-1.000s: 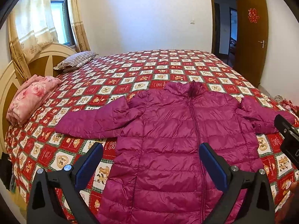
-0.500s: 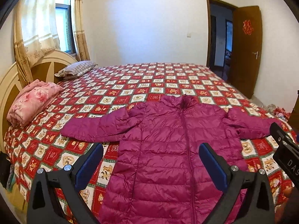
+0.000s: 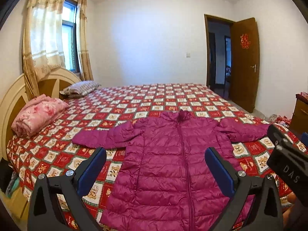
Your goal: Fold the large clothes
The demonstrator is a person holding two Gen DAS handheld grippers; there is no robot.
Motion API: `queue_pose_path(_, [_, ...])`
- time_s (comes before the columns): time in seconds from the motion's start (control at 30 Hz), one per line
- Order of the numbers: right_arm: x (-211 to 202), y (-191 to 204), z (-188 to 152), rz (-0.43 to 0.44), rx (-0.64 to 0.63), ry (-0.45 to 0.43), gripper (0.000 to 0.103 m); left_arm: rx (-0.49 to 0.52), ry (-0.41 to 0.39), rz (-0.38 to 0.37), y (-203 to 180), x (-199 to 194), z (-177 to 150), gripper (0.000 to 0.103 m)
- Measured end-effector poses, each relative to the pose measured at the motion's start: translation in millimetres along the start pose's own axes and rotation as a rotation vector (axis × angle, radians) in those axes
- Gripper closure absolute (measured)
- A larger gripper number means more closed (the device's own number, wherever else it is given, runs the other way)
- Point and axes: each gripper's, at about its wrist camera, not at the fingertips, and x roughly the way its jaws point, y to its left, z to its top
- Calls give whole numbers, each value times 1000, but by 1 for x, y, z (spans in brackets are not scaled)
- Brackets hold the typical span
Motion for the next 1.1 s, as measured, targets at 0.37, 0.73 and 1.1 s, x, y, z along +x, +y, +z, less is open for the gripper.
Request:
queue_pose_path(0.37, [-31,-17,5,-16,40,-75,0,5,-87,-18,-6,-36,8,1])
queue_pose_path(0.73, [-38,-10,2,1,14,-76,0,-14,-38,-15,2,-31,3,1])
queue_pose_path(1.1, [-37,-13,3,9,31,-59,0,-2,-33,-4,0,-30,2,1])
